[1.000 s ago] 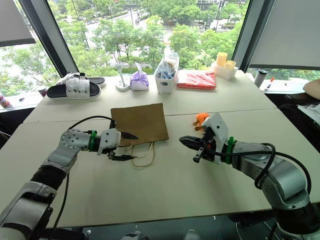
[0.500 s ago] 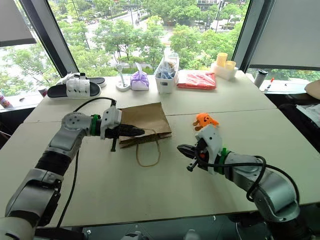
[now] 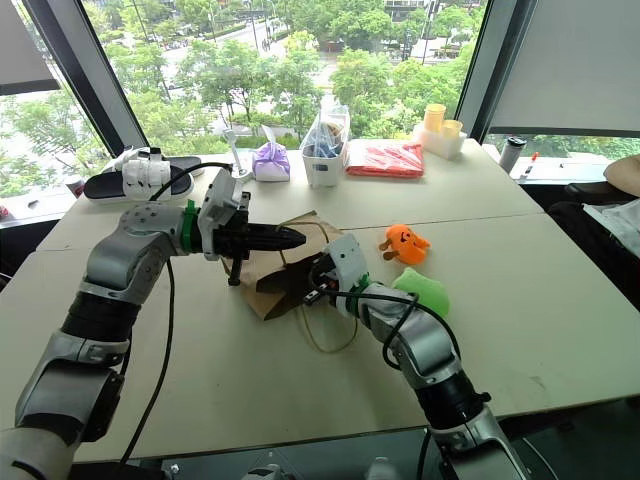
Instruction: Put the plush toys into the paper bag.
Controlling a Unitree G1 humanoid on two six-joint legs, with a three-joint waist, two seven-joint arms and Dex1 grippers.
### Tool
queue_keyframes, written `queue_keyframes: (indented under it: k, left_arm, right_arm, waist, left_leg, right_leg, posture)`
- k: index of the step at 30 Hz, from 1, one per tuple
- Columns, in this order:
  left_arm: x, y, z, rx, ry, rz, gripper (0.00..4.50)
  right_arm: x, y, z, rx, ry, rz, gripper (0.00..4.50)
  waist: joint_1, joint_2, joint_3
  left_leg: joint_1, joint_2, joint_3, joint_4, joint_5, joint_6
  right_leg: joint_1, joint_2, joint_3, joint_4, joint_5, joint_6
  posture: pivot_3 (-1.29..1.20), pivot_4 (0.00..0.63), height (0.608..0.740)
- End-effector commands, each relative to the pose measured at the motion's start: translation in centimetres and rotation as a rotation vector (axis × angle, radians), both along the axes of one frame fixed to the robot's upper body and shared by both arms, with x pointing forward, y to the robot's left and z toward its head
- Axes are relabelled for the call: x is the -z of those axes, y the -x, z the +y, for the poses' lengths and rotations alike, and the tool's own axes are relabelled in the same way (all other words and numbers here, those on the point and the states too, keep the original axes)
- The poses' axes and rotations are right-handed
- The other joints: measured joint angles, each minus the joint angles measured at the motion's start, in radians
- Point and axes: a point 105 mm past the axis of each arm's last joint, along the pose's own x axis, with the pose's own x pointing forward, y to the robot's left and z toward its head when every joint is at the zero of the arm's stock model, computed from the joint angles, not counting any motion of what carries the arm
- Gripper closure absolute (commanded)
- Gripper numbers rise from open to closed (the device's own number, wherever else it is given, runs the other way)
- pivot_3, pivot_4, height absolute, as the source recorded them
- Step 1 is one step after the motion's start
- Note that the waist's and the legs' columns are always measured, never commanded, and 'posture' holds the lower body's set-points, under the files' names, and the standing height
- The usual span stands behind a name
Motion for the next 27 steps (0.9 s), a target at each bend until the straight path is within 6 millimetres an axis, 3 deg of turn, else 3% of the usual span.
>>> queue_keyframes:
  k: [1,5,14,17,22,25,27]
  left_arm:
    - [-4.0,-0.3,0.5,-0.065,0.143,-0.052,4.46]
    - [-6.2,-1.5,1.8,-0.164,0.241,-0.05,4.46]
    - [-8.2,-3.0,5.1,-0.299,0.292,-0.097,4.46]
    - [-5.5,-2.3,3.8,-0.236,0.234,-0.045,4.46]
    - [-2.5,-1.3,1.9,-0.183,0.206,0.013,4.46]
    - [-1.3,-1.3,1.5,-0.182,0.19,0.025,4.5]
    - [-1.1,-1.3,1.5,-0.181,0.194,0.03,4.5]
  right_arm:
    - [1.5,-0.3,0.8,-0.026,0.014,0.017,4.5]
    - [3.2,0.1,1.1,-0.045,0.042,0.055,4.5]
    - [4.9,0.7,0.1,-0.043,0.122,0.087,4.5]
    - [2.1,0.5,0.1,-0.028,0.027,0.038,4.5]
    - [-4.0,2.0,-1.8,-0.053,-0.039,-0.074,4.5]
    - [-7.4,3.9,-4.5,-0.05,-0.057,-0.091,3.74]
    - [-8.4,5.3,-6.2,-0.06,-0.022,-0.097,2.88]
  waist:
    - [0.0,0.0,0.0]
    - [-0.004,0.0,0.0]
    - [-0.006,0.0,0.0]
    - [-0.002,0.0,0.0]
    - [0.002,0.0,0.0]
    - [0.003,0.0,0.0]
    - [0.005,0.0,0.0]
  left_leg:
    - [0.0,0.0,0.0,0.0,0.0,0.0]
    - [0.0,0.0,0.0,0.0,0.001,-0.001]
    - [0.001,0.0,0.0,-0.001,0.002,-0.004]
    - [0.001,-0.001,0.0,-0.001,0.002,-0.004]
    - [-0.001,-0.001,0.0,0.0,0.002,-0.004]
    - [-0.001,-0.001,0.0,0.0,0.001,-0.003]
    - [-0.001,-0.001,0.0,0.0,0.001,-0.002]
  right_leg:
    - [0.0,0.0,0.0,0.0,0.0,0.0]
    - [-0.001,0.0,0.0,0.0,0.0,0.0]
    - [-0.001,0.0,0.0,0.002,0.0,0.0]
    - [-0.001,0.0,0.0,0.002,0.0,0.0]
    - [-0.002,-0.001,0.001,0.003,0.0,0.0]
    - [-0.003,-0.001,0.001,0.003,0.0,0.0]
    - [-0.002,0.0,0.0,0.003,0.0,0.0]
  posture:
    - [0.0,0.15,0.74]
    - [0.0,0.15,0.74]
    - [0.0,0.15,0.74]
    - [0.0,0.15,0.74]
    - [0.0,0.15,0.74]
    - [0.0,0.15,0.74]
    - [0.0,0.15,0.74]
